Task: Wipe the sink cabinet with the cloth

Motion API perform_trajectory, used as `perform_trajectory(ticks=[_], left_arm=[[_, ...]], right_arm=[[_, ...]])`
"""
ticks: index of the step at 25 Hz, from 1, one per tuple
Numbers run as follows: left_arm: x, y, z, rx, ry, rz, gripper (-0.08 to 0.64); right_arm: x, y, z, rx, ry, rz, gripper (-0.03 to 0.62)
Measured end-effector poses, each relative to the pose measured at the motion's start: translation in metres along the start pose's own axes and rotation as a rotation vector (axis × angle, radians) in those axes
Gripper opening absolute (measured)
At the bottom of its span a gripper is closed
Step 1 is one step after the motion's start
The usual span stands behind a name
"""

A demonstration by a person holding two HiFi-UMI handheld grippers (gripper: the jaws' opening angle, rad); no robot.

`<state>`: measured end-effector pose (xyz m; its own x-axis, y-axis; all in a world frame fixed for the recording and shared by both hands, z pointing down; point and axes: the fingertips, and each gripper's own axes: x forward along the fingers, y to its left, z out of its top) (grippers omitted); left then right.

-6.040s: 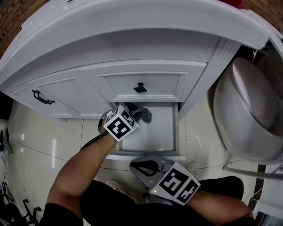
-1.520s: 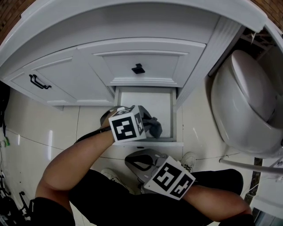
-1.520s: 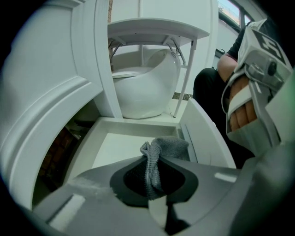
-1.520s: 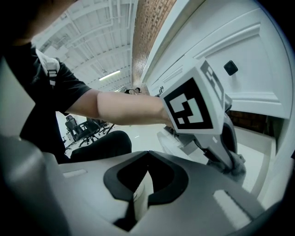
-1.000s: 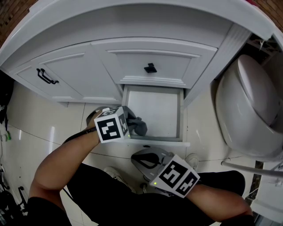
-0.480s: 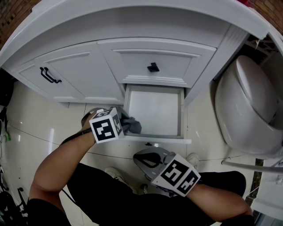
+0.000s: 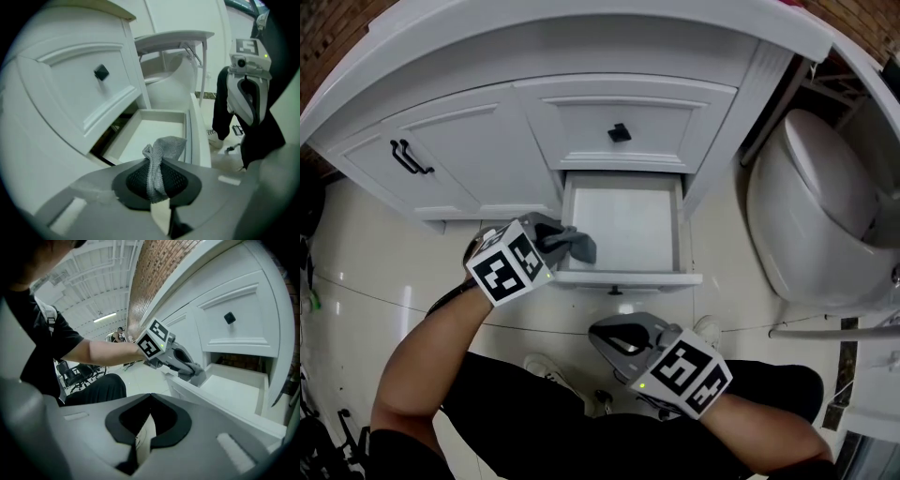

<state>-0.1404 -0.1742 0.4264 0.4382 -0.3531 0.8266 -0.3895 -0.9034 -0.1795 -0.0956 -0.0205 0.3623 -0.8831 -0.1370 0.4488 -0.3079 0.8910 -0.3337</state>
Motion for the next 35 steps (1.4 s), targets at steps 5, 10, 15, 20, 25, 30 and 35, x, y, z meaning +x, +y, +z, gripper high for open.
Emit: perform_trajectory(ticks=[5, 10, 15, 20, 25, 30, 35], left_arm=[[-0.065, -0.006, 0.029, -0.161, -0.254, 0.093, 0.037], [-0.112, -0.065, 0.042, -0.228, -0.383, 0.075, 0.037], [-0.129, -0.133, 0.032, -0.309, -0.473, 0.039, 0.037], [-0.127, -0.18, 0.017, -0.346, -0.505, -0.007, 0.037], [-0.133, -0.202, 0.019, -0.315, -0.51, -0.012, 0.037], [-0.127, -0.222, 0.013, -0.311, -0.487, -0.026, 0.037], [-0.119, -0.229, 0.009, -0.328, -0.488, -0.051, 0.037]], right_arm=[[-0.027, 0.003, -0.006, 0.043, -0.067, -0.106, 0.005], [-0.063, 0.006, -0.014, 0.059, -0.144, -0.224, 0.005], [-0.093, 0.019, -0.025, 0.051, -0.171, -0.307, 0.005], [-0.112, 0.037, -0.028, 0.008, -0.162, -0.341, 0.005], [-0.121, 0.044, -0.044, 0.025, -0.163, -0.367, 0.004], [-0.118, 0.052, -0.065, 0.043, -0.154, -0.364, 0.004], [-0.111, 0.055, -0.076, 0.046, -0.138, -0.348, 0.004]])
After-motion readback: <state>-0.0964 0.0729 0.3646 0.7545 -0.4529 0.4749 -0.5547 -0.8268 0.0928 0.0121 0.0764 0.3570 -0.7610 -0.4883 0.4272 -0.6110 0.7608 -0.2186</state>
